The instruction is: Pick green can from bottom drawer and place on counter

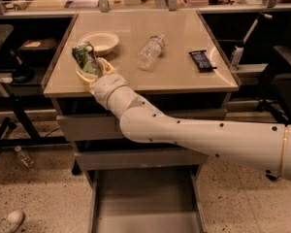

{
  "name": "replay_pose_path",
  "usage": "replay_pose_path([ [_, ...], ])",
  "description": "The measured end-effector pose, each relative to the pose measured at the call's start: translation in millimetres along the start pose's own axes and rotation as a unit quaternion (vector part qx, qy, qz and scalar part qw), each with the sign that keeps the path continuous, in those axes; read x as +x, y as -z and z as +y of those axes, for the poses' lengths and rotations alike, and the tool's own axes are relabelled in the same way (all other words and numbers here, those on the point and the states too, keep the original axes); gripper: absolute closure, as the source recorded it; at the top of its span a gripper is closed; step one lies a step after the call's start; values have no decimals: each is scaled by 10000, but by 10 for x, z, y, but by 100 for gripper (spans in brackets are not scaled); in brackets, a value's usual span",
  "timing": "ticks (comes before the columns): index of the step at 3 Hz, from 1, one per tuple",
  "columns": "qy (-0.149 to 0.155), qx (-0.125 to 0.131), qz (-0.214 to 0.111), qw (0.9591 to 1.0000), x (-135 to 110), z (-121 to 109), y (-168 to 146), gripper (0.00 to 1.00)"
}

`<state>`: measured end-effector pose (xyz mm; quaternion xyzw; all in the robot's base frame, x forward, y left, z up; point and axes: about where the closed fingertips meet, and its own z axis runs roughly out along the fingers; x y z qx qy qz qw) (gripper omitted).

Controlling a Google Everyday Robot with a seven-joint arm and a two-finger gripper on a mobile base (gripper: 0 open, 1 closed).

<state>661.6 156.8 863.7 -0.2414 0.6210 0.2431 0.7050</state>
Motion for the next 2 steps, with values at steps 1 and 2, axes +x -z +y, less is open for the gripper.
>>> replay_pose_path([
  [1, 253, 275, -106, 9992, 25, -80, 28, 100],
  [2, 420, 511, -218, 9976, 50, -146, 56, 100],
])
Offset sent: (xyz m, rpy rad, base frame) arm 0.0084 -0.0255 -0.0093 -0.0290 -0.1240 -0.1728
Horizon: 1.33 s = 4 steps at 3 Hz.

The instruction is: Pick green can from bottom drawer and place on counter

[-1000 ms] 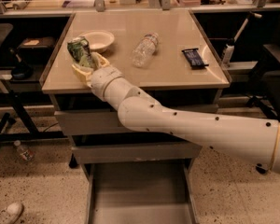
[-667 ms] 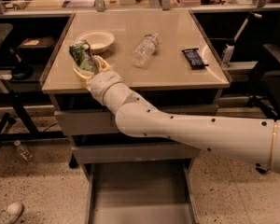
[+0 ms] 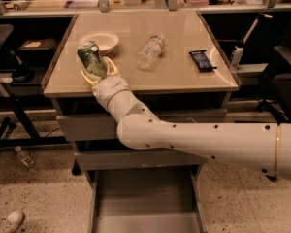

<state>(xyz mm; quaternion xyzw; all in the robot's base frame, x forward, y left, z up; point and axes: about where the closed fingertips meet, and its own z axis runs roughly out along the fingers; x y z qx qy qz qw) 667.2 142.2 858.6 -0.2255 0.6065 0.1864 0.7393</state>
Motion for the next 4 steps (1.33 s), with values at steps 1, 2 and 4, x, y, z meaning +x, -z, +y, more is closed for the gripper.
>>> replay_pose_path([
  [1, 72, 259, -156, 9995, 17, -89, 22, 100],
  [2, 130, 486, -302, 9983, 16, -194, 37, 100],
  [4, 121, 843, -507, 9951, 108, -321, 71, 100],
])
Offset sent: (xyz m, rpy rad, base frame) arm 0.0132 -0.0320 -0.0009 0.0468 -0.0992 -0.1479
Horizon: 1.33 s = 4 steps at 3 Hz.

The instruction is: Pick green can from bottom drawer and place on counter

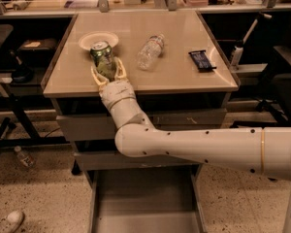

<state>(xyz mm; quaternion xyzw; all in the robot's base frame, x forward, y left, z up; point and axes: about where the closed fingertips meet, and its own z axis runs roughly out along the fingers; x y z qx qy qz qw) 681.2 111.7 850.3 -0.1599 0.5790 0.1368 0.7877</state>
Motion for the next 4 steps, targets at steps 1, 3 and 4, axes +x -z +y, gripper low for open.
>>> replay_pose_path([
  [1, -33, 123, -40, 9999, 67, -16, 26, 100],
  [3, -33, 123, -41, 9999, 66, -16, 26, 57],
  [4, -33, 123, -41, 9999, 66, -16, 26, 34],
])
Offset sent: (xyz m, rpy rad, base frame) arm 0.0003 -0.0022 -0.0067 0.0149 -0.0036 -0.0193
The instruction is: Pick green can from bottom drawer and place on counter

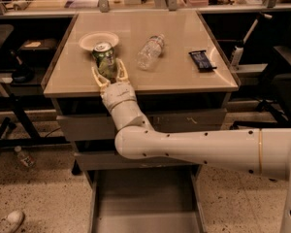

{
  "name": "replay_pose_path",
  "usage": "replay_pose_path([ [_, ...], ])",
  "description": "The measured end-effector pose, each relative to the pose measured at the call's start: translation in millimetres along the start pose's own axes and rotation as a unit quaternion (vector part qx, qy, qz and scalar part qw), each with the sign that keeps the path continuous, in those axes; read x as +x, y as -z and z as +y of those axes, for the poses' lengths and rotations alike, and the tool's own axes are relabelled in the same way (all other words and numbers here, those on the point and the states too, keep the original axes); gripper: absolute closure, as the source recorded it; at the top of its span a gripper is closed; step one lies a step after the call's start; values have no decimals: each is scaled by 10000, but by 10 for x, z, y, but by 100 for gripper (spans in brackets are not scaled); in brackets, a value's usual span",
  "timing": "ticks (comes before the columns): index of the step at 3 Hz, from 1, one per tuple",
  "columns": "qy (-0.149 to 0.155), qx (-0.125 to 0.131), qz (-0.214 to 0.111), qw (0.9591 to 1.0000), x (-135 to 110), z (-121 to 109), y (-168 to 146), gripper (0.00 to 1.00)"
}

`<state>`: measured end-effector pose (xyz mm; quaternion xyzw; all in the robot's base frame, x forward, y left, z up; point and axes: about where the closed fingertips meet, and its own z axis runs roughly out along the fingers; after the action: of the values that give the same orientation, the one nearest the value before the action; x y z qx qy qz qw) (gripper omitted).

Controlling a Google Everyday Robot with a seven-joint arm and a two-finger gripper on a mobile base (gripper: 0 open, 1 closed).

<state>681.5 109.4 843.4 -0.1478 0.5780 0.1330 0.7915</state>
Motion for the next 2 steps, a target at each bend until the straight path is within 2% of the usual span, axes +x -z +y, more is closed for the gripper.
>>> replay_pose_path([
  [1, 0, 0, 0, 10000, 0, 0, 0, 11],
  [2, 0, 0, 0, 10000, -1, 0, 0, 0],
])
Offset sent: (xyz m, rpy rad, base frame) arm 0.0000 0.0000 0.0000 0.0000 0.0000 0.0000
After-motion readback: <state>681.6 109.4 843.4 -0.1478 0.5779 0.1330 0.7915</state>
